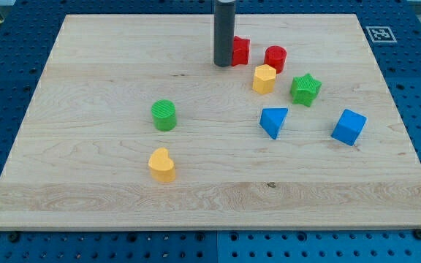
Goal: Push the red star to the top right side of the board
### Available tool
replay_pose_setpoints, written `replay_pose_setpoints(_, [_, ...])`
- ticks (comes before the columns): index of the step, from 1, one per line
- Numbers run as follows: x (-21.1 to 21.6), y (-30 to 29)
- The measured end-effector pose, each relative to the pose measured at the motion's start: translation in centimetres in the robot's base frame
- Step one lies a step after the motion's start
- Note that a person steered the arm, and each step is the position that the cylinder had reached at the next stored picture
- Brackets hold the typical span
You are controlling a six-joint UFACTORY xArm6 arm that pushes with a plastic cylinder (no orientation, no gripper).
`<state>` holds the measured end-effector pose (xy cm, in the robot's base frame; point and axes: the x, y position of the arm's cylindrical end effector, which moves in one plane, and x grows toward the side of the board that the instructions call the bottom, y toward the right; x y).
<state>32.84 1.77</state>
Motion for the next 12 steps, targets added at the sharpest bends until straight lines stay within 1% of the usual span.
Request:
replay_pose_setpoints(1, [-1.2, 0.0])
replay_pose_setpoints(4, [-1.6, 1.1])
replay_pose_setpoints(6, [-4.3, 2.7])
replay_pose_setpoints(7, [-5.0, 3.6])
replay_pose_setpoints(12, [-4.4, 4.4])
